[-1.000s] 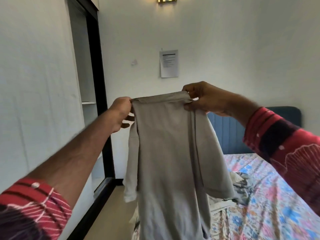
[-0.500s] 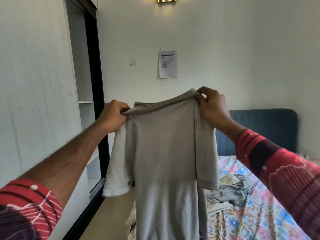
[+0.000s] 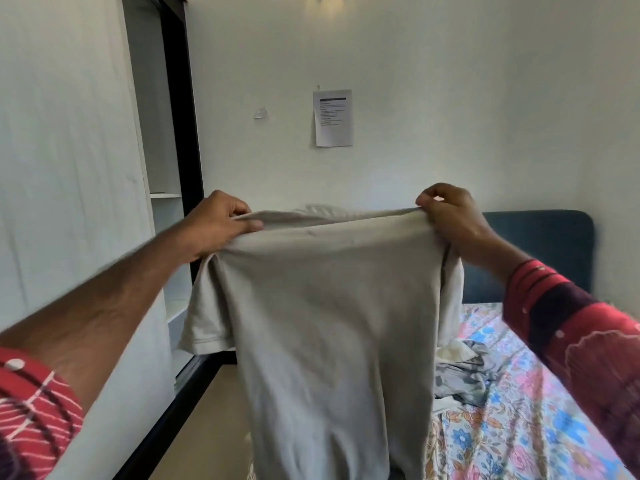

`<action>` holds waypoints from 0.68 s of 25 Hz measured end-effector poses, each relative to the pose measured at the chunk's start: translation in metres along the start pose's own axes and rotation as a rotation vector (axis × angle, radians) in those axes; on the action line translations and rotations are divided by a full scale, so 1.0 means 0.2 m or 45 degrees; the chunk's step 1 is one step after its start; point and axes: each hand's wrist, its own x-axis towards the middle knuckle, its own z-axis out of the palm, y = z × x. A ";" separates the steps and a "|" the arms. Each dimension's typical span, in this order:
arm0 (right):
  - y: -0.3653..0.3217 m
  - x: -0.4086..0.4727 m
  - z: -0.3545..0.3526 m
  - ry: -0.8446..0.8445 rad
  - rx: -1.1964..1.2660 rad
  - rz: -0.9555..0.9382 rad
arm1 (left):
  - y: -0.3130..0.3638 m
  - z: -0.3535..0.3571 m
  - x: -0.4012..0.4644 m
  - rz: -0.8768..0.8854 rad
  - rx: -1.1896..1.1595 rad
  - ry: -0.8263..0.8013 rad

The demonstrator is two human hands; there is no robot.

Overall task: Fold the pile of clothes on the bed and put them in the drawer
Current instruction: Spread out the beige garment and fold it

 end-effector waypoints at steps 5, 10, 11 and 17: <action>0.06 0.00 -0.13 -0.613 -0.316 -0.015 | -0.06 -0.01 0.01 -0.075 0.721 0.156; 0.06 -0.07 0.09 0.311 -0.567 0.044 | 0.03 0.25 0.01 -0.509 -0.064 0.580; 0.05 -0.08 0.10 0.394 -0.383 -0.007 | 0.06 0.26 0.01 -0.470 -0.236 0.661; -0.03 -0.19 0.07 0.622 -0.241 -0.538 | 0.10 0.23 -0.09 0.153 0.011 0.861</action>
